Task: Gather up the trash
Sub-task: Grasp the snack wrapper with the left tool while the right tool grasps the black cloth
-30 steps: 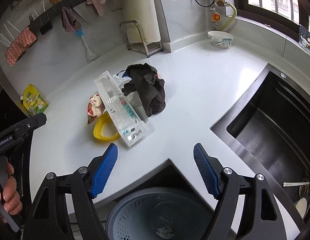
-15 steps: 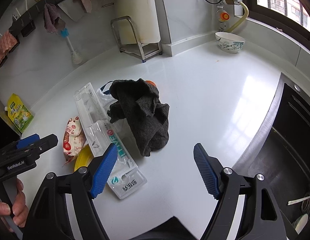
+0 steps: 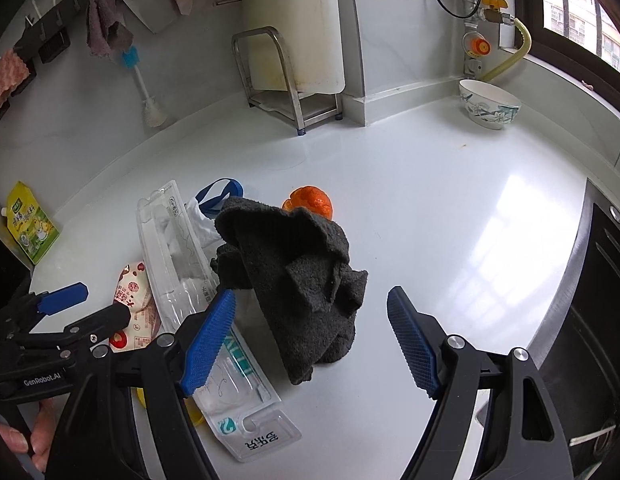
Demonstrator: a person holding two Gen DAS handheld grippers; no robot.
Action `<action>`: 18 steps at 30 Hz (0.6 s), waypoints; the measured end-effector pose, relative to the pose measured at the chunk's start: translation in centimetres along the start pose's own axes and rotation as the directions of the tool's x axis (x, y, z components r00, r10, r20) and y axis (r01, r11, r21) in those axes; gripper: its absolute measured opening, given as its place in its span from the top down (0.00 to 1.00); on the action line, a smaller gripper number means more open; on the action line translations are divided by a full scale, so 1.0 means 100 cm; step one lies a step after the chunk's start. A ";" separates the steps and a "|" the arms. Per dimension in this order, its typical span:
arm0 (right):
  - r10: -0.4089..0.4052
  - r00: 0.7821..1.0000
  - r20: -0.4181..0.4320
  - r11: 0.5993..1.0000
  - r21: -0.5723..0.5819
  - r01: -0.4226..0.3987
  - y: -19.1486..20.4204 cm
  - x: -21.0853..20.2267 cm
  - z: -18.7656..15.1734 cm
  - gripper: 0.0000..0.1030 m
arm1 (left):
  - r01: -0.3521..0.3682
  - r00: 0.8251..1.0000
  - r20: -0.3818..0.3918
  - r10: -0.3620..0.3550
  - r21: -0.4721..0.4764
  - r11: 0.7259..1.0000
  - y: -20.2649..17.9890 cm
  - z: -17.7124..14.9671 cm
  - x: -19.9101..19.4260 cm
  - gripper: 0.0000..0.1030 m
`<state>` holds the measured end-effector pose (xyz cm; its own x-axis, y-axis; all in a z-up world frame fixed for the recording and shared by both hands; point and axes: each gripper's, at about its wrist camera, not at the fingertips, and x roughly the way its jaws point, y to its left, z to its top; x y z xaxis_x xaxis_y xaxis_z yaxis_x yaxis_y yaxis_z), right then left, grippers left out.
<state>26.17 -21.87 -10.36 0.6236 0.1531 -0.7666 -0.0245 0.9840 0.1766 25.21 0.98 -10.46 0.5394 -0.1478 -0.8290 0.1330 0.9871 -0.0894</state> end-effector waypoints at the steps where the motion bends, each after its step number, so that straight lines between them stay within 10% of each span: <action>1: 0.002 1.000 -0.002 1.000 0.001 -0.002 0.000 0.002 0.002 0.27 | 0.001 1.000 -0.002 -0.001 0.001 1.000 0.000 0.000 0.001 0.15; 18: -0.059 0.998 0.035 0.998 -0.030 0.060 0.008 0.012 0.005 0.27 | 0.010 1.000 -0.017 -0.010 -0.028 1.000 0.001 0.002 0.023 0.18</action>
<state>27.28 -20.95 -10.80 0.6511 0.0917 -0.7534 -0.0102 0.9936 0.1121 26.66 0.75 -12.30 0.5235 -0.1567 -0.8375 0.1146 0.9870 -0.1130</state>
